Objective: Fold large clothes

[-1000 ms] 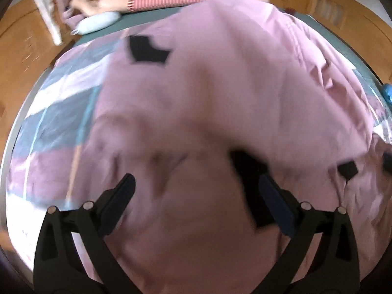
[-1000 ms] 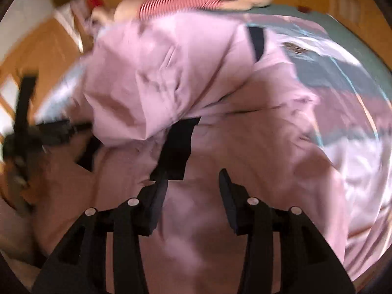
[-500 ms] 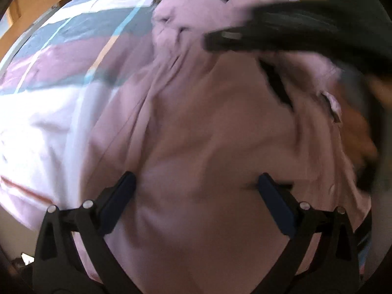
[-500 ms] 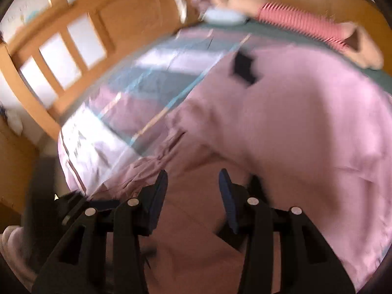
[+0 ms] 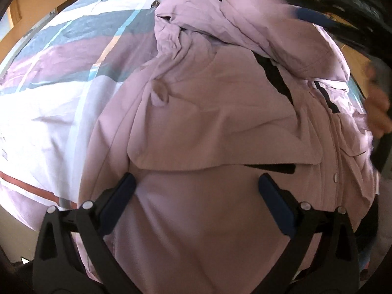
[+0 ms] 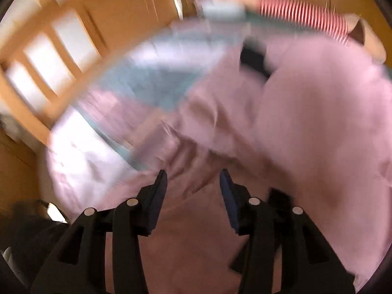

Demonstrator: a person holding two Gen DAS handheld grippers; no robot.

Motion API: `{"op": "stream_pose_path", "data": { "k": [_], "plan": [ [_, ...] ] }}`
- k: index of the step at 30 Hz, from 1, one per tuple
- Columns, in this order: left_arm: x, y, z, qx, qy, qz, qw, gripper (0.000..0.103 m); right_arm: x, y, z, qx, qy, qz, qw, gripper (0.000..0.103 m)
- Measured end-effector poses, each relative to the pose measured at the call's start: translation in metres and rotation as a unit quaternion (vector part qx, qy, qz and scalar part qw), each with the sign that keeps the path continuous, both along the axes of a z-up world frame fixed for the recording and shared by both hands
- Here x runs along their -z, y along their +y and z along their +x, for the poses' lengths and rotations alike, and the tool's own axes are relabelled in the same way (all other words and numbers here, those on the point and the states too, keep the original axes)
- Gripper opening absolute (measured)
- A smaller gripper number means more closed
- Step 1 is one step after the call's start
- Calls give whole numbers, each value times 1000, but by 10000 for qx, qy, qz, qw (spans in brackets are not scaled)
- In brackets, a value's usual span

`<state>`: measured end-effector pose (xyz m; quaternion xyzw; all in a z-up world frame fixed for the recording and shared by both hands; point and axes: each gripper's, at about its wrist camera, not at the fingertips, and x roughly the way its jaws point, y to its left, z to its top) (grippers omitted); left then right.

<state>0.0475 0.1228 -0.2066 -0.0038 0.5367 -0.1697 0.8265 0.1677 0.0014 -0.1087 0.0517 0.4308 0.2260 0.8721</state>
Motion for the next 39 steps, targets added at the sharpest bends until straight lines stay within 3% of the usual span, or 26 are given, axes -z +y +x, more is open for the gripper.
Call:
{"op": "stream_pose_path", "data": {
  "k": [2, 4, 5, 6, 7, 9, 11, 13, 15, 17, 19, 21, 23, 26, 27, 28, 29, 30, 31, 32, 33, 34, 36, 37, 39],
  "plan": [
    [0, -3, 2, -34, -4, 36, 10000, 101, -27, -54, -25, 839, -699, 90, 9940, 46],
    [2, 0, 10, -71, 5, 2, 10000, 101, -22, -94, -31, 1623, -732, -493, 9828, 46],
    [0, 2, 12, -88, -3, -17, 10000, 101, -9, -106, -31, 1693, -486, -691, 9819, 47],
    [-5, 2, 12, -118, -39, -24, 9999, 101, 21, -116, -28, 1630, 175, -973, 9817, 48],
    [-11, 9, 8, -140, -103, -22, 9998, 101, 45, -119, -34, 1414, 480, -1134, 9823, 48],
    [-35, 5, 8, -49, -456, -226, 9987, 101, 49, -115, -57, 964, 170, -1463, 9844, 49],
    [-58, -8, 14, 151, -731, -390, 9964, 101, 34, -127, -71, 877, 31, -1108, 9900, 50],
    [-73, -28, 29, 335, -899, -380, 9947, 101, 6, -163, -82, 1018, -106, -18, 9947, 50],
    [-83, -58, 52, 533, -919, -371, 9936, 101, -15, -201, -84, 1474, -389, 558, 9867, 50],
    [-90, -88, 85, 756, -990, -360, 9916, 101, -27, -243, -77, 2121, -460, 1021, 9708, 50],
    [-92, -112, 113, 837, -1109, -209, 9901, 101, -34, -263, -68, 2355, -457, 1127, 9642, 50],
    [-88, -131, 140, 902, -1095, -187, 9897, 101, -41, -255, -53, 2178, -490, 895, 9706, 50],
    [-76, -144, 163, 882, -980, -170, 9911, 101, -42, -234, -33, 1939, -509, 133, 9796, 50],
    [-55, -143, 179, 786, -791, -253, 9934, 101, -18, -191, -1, 1733, -437, -799, 9807, 50],
    [-46, -143, 185, 714, -669, -273, 9948, 101, -4, -181, 5, 1694, -379, -1220, 9772, 48],
    [-40, -145, 188, 698, -655, -252, 9951, 101, 10, -178, 7, 1676, -350, -1579, 9725, 34],
    [-36, -145, 190, 702, -664, -212, 9951, 101, 21, -177, 8, 1637, -351, -1770, 9699, 29],
    [-33, -145, 193, 690, -632, -180, 9955, 101, 26, -172, 16, 1613, -323, -1550, 9741, 19],
    [-30, -143, 195, 667, -564, -219, 9959, 101, 23, -186, 16, 1685, -203, -922, 9812, 14],
    [-27, -140, 199, 658, -434, -356, 9963, 101, 18, -210, 17, 1844, -27, 163, 9827, 13],
    [-25, -139, 199, 667, -371, -460, 9960, 101, 19, -229, 17, 1968, 70, 1037, 9749, 11],
    [-23, -138, 200, 672, -304, -532, 9959, 101, 19, -256, 13, 2147, 114, 2136, 9530, 10],
    [-20, -140, 199, 715, -243, -509, 9958, 101, 35, -308, -8, 2643, 236, 3716, 8896, 8],
    [-19, -142, 198, 721, -283, -440, 9960, 101, 44, -324, -18, 2939, 337, 3847, 8744, 8],
    [-20, -145, 194, 703, -382, -316, 9963, 101, 63, -338, -26, 3213, 693, 3871, 8615, 8]
  ]
}}
